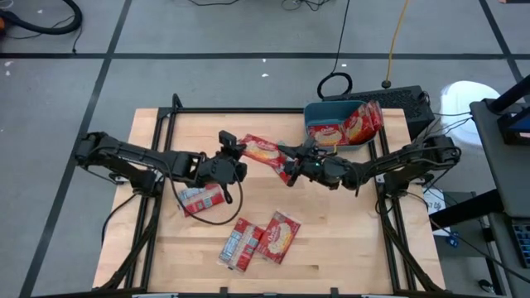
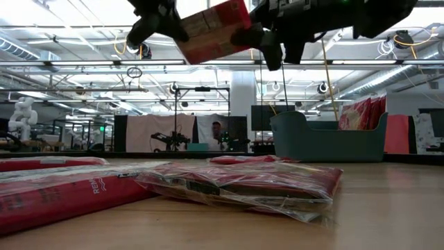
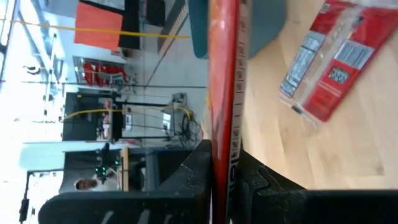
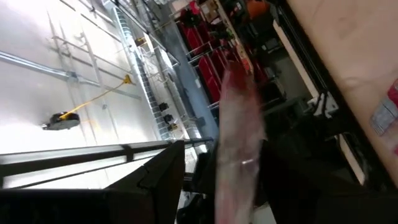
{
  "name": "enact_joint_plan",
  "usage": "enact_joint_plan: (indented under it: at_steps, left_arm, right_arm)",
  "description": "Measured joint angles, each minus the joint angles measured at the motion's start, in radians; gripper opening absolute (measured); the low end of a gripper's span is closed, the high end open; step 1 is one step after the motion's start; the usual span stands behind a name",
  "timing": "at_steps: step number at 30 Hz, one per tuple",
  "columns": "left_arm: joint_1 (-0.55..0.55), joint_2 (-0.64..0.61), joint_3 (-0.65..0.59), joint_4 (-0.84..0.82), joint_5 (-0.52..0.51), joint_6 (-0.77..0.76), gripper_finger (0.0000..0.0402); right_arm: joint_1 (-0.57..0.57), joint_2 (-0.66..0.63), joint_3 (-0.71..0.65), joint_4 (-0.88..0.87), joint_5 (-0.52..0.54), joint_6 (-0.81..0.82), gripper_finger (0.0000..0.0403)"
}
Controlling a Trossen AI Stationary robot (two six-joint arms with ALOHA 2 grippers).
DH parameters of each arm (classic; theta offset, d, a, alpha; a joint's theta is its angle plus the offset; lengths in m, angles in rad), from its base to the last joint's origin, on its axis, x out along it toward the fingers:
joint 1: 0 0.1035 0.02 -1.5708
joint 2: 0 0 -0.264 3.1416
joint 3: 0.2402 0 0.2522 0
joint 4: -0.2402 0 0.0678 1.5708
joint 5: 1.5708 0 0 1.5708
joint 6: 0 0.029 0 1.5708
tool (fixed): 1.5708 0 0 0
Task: Sort popcorn bags into baskets
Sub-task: Put the popcorn bag into the blue bin
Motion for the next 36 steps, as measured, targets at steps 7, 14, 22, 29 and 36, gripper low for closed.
enact_joint_plan:
  at_steps: [7,14,22,29,36]
  left_arm:
    - [-0.013,0.016,-0.001,-0.016,0.001,-0.020,0.0030]
    - [0.000,0.015,-0.002,-0.015,0.005,-0.030,0.0030]
    - [0.006,0.015,-0.002,-0.016,0.017,-0.027,0.0030]
    - [0.007,0.015,-0.002,-0.016,0.023,-0.037,0.0030]
    - [0.008,0.015,-0.002,-0.033,0.062,-0.145,0.0037]
  right_arm:
    - [-0.003,-0.001,0.000,-0.023,-0.024,-0.002,0.0162]
    - [-0.002,-0.002,0.000,-0.074,-0.054,-0.007,0.0117]
    - [-0.003,-0.001,0.000,-0.125,-0.052,-0.009,0.0076]
    - [-0.015,-0.001,0.000,-0.123,-0.049,-0.027,0.0043]
    - [-0.032,-0.001,-0.002,-0.118,-0.050,-0.068,0.0019]
